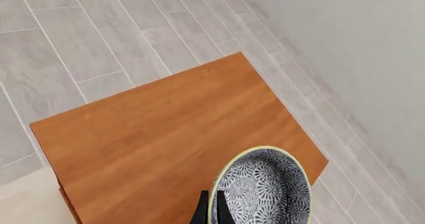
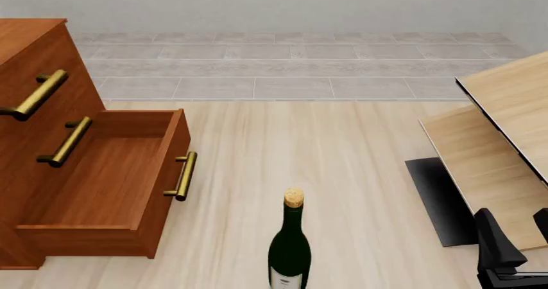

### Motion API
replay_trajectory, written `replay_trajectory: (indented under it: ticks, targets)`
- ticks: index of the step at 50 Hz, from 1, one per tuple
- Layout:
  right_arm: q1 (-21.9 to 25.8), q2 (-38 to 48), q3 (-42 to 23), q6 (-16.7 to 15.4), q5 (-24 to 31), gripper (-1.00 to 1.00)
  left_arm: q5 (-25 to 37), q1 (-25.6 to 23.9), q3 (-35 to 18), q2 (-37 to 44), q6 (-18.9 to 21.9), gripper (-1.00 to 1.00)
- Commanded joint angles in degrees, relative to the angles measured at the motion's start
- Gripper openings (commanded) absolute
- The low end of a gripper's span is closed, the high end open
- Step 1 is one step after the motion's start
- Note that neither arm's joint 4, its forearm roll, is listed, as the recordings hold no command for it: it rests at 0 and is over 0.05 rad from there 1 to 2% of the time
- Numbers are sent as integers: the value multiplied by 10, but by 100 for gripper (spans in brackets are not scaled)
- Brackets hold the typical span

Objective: Put the bowl on top of the cabinet.

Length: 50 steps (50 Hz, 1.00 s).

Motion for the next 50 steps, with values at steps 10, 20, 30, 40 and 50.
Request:
replay_trajectory:
  ticks: [10,20,30,40,50]
  targets:
    - [0,0,0,0,0,100,-28,11,3,18,13,-100]
    - [0,0,0,0,0,100,-32,13,4,25,17,-100]
    - [0,0,0,0,0,100,-37,20,7,27,24,-100]
    - [0,0,0,0,0,100,-43,31,4,16,37,100]
    - [0,0,0,0,0,100,-40,38,-4,10,46,100]
